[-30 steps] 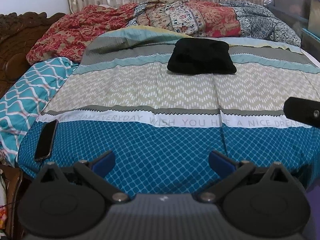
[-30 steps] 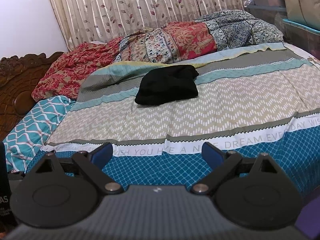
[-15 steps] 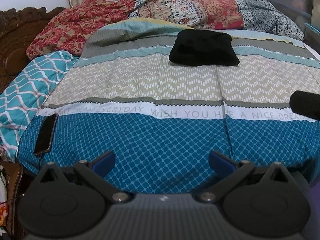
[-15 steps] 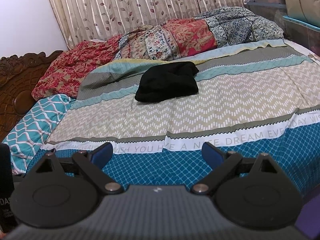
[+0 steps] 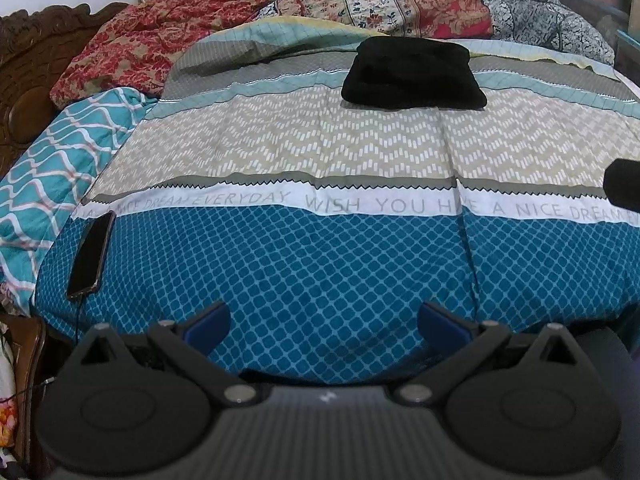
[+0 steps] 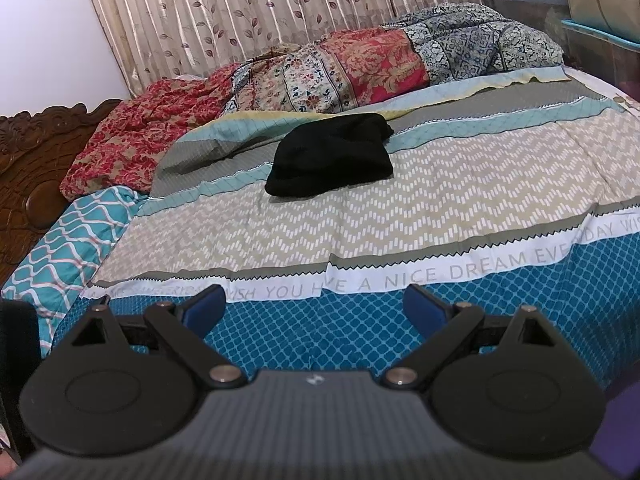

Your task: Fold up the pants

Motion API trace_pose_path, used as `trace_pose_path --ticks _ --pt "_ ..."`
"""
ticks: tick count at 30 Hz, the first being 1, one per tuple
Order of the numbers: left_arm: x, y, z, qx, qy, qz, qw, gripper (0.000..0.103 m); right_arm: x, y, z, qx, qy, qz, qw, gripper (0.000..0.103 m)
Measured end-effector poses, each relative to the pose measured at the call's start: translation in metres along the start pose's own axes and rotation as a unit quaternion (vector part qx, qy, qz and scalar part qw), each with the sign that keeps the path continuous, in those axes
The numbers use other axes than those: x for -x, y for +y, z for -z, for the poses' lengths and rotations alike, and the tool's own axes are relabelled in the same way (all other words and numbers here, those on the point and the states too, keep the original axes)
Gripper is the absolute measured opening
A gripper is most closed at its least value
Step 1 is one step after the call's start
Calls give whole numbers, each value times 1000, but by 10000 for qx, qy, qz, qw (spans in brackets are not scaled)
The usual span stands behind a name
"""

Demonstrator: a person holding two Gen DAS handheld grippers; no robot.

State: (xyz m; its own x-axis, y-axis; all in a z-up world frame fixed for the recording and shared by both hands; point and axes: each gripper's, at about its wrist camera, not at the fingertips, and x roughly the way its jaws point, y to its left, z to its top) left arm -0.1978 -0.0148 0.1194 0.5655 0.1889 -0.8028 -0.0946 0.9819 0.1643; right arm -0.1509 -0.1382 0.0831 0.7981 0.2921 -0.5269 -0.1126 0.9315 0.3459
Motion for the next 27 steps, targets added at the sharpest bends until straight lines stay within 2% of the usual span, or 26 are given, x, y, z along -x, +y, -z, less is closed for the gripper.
trace_pose_path --ticks 27 --pt "-5 -2 3 -78 94 -16 9999 103 -4 -2 4 -72 110 -7 9999 97"
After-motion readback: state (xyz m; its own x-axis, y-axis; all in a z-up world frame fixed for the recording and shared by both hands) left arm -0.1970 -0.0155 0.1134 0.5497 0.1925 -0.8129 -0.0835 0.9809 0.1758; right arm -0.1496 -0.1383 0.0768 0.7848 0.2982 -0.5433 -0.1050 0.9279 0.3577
